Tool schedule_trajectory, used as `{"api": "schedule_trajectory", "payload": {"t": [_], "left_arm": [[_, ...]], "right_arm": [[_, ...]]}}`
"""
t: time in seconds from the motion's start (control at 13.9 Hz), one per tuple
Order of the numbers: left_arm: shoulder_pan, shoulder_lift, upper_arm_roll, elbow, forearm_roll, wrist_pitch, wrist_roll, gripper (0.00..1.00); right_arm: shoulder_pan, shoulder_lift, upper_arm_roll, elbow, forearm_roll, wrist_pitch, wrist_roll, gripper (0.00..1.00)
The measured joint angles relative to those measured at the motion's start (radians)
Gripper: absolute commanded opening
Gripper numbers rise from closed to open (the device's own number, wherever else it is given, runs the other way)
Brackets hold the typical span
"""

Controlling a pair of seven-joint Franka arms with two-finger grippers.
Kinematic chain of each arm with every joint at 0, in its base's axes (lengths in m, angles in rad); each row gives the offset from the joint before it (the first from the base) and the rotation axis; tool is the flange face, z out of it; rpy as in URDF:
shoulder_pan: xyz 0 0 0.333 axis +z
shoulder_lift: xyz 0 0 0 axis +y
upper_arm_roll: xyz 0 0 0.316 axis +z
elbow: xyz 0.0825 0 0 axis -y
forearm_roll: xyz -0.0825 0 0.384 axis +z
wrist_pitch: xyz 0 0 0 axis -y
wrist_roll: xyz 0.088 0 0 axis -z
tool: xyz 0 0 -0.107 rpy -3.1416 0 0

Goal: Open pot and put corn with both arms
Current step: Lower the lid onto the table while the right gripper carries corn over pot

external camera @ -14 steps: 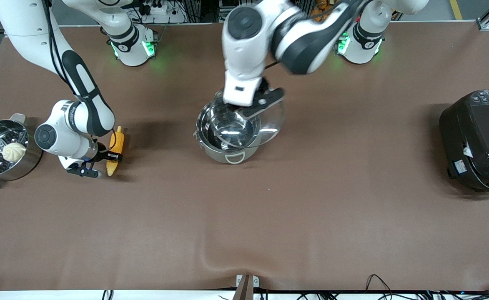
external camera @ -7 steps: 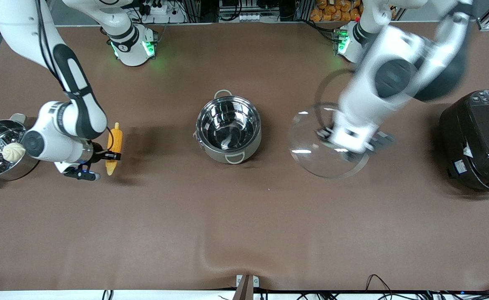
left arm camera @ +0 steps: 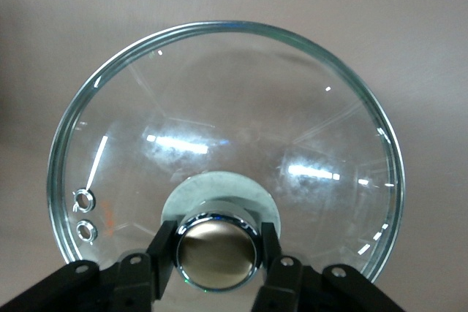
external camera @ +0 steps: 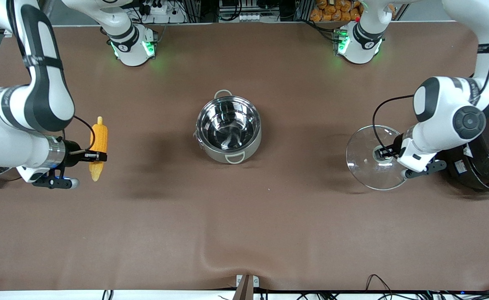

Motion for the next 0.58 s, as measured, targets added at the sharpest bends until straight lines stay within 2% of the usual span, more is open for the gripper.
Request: {"api": "schedule_trajectory", "payload": {"t": [0.22, 0.29, 0.58], "left_arm": [[-0.002, -0.014, -0.019, -0.133, 0.000, 0.127, 0.000, 0.00], [-0.003, -0.023, -0.022, -0.179, 0.000, 0.185, 0.000, 0.00], [-0.003, -0.043, -0.022, -0.286, 0.000, 0.316, 0.000, 0.00]], "right_arm": [[0.077, 0.000, 0.013, 0.061, 0.002, -0.052, 0.155, 0.26], [0.100, 0.000, 0.034, 0.070, 0.002, -0.054, 0.219, 0.26], [0.137, 0.001, 0.182, 0.118, 0.000, -0.052, 0.501, 0.26]]}}
